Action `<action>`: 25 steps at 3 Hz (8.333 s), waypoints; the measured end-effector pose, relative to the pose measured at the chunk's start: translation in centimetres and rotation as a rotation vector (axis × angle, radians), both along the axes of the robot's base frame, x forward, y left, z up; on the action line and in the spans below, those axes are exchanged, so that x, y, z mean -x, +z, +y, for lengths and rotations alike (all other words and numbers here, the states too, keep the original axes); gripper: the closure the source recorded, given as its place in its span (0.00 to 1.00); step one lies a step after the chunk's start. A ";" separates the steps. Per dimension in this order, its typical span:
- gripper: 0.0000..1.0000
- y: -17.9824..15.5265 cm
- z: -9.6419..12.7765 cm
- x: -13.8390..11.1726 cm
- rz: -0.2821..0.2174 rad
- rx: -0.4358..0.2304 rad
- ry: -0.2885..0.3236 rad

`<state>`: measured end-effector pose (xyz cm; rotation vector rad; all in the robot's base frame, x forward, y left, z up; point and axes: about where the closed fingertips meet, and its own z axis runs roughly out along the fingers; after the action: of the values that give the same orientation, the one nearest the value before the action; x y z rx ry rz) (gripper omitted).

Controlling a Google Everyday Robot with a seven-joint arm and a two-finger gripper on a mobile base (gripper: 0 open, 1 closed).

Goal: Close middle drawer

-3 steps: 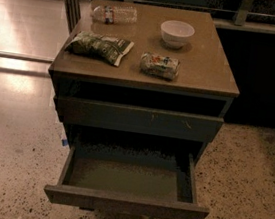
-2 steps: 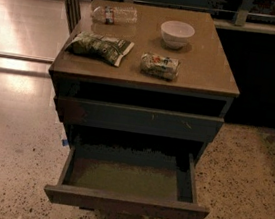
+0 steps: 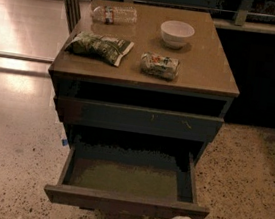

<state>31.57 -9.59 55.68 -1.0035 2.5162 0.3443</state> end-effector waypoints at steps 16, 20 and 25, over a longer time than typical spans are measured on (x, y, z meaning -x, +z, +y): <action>1.00 -12.8 5.5 -13.5 -0.130 -0.231 -0.202; 1.00 -13.2 5.4 -19.6 -0.214 -0.234 -0.161; 1.00 -12.1 4.8 -28.1 -0.314 -0.227 -0.242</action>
Offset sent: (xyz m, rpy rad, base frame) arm 0.1422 0.0169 -0.0417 0.4460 -0.1471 -0.2004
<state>59.66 -4.74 43.60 -0.6043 2.2220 0.3585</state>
